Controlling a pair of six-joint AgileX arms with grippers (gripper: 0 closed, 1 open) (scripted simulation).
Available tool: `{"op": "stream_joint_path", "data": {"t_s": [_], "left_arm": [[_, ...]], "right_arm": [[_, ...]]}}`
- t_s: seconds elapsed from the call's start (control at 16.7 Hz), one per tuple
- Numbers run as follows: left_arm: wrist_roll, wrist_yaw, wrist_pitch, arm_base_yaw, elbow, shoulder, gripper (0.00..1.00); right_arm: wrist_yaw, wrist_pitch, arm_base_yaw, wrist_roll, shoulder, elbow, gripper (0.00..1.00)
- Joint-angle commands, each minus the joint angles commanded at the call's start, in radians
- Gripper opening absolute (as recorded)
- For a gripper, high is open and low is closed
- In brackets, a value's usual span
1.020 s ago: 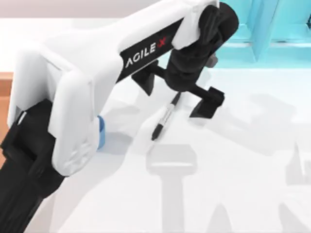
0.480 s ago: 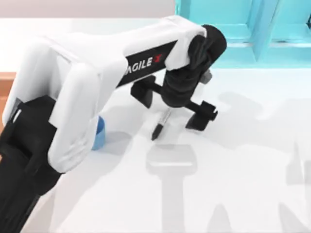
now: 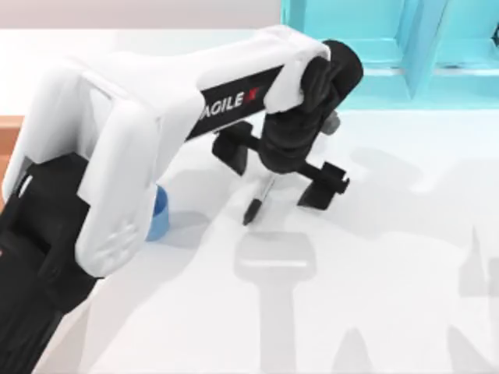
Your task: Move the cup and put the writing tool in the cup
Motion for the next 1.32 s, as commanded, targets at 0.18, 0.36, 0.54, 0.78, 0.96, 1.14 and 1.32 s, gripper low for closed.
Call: {"op": "stream_joint_path", "data": {"t_s": [0.18,0.36,0.54,0.78,0.96,1.14,1.32], "left_arm": [[0.000,0.000,0.000,0.000,0.000,0.000,0.55],[0.000,0.000,0.000,0.000,0.000,0.000,0.32],[0.000,0.000,0.000,0.000,0.000,0.000,0.10],[0.000,0.000,0.000,0.000,0.000,0.000,0.00],[0.000,0.000,0.000,0.000,0.000,0.000,0.00],[-0.026,0.051,-0.013,-0.020,0.013,-0.060,0.00],[-0.044,0.048,-0.025,-0.039,-0.016,-0.096,0.00]], "right_arm": [[0.000,0.000,0.000,0.000,0.000,0.000,1.00],[0.000,0.000,0.000,0.000,0.000,0.000,1.00],[0.000,0.000,0.000,0.000,0.000,0.000,1.00],[0.000,0.000,0.000,0.000,0.000,0.000,1.00],[0.000,0.000,0.000,0.000,0.000,0.000,1.00],[0.000,0.000,0.000,0.000,0.000,0.000,1.00],[0.000,0.000,0.000,0.000,0.000,0.000,1.00]]}}
